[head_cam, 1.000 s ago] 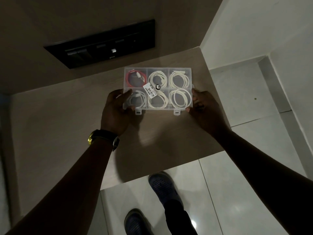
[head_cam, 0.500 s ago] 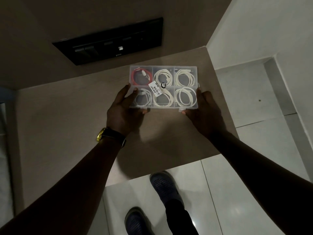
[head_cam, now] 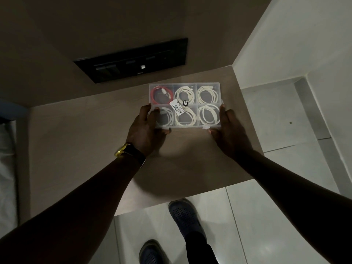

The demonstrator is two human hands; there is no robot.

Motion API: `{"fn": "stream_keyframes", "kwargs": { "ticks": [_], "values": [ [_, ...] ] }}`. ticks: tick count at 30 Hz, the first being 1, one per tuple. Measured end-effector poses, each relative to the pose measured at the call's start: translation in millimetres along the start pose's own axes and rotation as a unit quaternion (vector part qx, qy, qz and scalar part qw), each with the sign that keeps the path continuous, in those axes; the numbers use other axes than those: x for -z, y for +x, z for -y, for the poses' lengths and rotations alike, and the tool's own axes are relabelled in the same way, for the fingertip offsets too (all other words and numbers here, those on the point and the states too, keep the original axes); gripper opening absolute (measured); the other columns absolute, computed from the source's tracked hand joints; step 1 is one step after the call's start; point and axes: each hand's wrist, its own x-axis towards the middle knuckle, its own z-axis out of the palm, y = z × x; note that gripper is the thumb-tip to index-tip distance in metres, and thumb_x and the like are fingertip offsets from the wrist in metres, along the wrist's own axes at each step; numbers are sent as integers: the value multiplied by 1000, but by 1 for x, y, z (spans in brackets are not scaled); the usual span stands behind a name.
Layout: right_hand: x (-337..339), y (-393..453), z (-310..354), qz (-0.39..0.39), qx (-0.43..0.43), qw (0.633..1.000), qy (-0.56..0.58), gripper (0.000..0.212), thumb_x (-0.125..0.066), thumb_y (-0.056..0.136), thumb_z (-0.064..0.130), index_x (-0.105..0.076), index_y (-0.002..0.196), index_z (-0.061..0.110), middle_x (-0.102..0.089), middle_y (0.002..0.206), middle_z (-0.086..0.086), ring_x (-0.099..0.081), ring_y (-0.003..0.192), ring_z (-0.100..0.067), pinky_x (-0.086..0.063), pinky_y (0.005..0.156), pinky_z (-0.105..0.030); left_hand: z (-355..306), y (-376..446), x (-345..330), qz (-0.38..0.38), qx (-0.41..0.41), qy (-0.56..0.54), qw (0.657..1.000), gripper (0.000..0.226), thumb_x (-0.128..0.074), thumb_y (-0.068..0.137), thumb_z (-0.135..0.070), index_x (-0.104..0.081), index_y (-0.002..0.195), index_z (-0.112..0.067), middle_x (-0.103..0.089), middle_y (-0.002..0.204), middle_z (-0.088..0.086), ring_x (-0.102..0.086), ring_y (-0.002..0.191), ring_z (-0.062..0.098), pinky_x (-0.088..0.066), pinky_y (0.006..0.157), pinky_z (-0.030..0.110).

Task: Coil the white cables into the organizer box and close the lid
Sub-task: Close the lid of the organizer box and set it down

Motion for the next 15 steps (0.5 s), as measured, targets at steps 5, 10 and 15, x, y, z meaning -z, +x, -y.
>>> {"fn": "stream_keyframes", "kwargs": {
  "ticks": [5,10,15],
  "values": [
    [-2,-2,-1,-34,-24,993,107,69,-66,91,17,-32,151,5,-52,136,-22,-57,115,-33,-46,87,-31,0,-7,4,-35,58,-110,992,65,-66,75,-50,-57,130,-18,-48,143,7,-60,110,19,-53,89,34],
    [1,11,-3,-32,-152,924,348,47,-53,100,13,-45,147,15,-57,133,-14,-55,120,-20,-43,100,-25,18,-7,-5,-98,239,-337,905,40,-59,80,9,-68,114,-11,-65,116,5,-62,106,20,-51,97,50],
    [14,40,-7,-2,-180,848,498,50,-56,93,-3,-58,136,22,-62,81,10,-51,75,-14,-43,64,-26,6,2,-5,-135,342,-506,780,36,-52,79,23,-65,92,-8,-65,77,3,-66,69,8,-58,68,31]
  ]
}}
